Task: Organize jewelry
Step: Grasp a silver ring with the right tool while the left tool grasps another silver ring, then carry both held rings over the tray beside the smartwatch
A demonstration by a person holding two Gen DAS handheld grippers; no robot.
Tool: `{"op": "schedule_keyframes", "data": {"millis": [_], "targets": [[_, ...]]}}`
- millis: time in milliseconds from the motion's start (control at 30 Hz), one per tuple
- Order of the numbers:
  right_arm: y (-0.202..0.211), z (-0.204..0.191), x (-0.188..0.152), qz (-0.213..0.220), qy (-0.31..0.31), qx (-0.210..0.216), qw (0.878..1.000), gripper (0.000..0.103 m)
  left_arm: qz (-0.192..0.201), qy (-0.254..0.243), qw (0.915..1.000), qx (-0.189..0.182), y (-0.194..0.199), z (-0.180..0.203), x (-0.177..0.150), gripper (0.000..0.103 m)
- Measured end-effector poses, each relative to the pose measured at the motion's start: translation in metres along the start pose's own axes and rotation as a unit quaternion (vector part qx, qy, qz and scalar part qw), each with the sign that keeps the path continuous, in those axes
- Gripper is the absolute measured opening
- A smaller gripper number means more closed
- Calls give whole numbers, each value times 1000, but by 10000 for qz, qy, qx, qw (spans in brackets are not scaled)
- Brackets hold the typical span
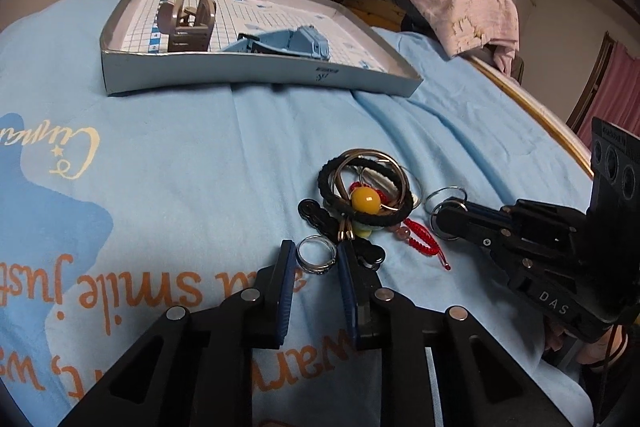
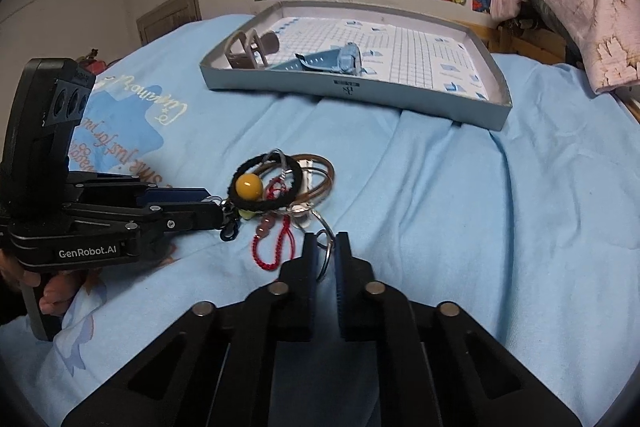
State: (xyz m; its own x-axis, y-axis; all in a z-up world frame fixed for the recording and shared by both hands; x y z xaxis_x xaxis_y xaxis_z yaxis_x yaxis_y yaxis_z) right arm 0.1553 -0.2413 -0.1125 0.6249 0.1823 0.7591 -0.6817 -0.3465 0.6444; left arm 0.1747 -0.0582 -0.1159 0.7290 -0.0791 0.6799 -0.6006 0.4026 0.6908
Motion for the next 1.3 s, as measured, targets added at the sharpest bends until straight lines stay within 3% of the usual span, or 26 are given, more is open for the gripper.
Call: {"op": "schedule_keyframes", "data": {"millis": [133,367,600,867,1133,1300], "targets": [[5,-5,3,169,108,3,9998,3,138,141,9997,-112,9,-4,6,20],[20,10,31,688,-269,150,9972,3,476,632,9966,-223,26,-16,30,20],[5,21,81,1037,-243,-134,9942,3,1120,583,9920,12,33,-21,95,20],[-40,42,129,1089,-285,-540,9922,3,969,659,9929,187,-11,-41,159,20],[-96,54,140,560,-459,-347,9968,3,624,222,9963,551,-42,-32,175,20],[-109,54,132,383,-528,-284,9975,3,464,-98,9958,782,-48,-22,177,20]]}}
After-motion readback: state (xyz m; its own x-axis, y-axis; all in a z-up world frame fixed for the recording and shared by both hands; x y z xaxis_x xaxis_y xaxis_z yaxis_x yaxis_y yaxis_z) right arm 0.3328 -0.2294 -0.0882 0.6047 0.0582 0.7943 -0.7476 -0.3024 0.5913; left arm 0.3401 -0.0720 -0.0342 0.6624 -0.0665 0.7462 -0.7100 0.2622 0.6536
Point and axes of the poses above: each gripper's, at about its wrist camera, not at the fingertips, and y roughly against the way its jaws point, z to its right, x to its top, the point moved 1 cm from there along -y, roughly the way its jaws point, and after that the axes turned 1 degree about y, right-handed, at the moved point
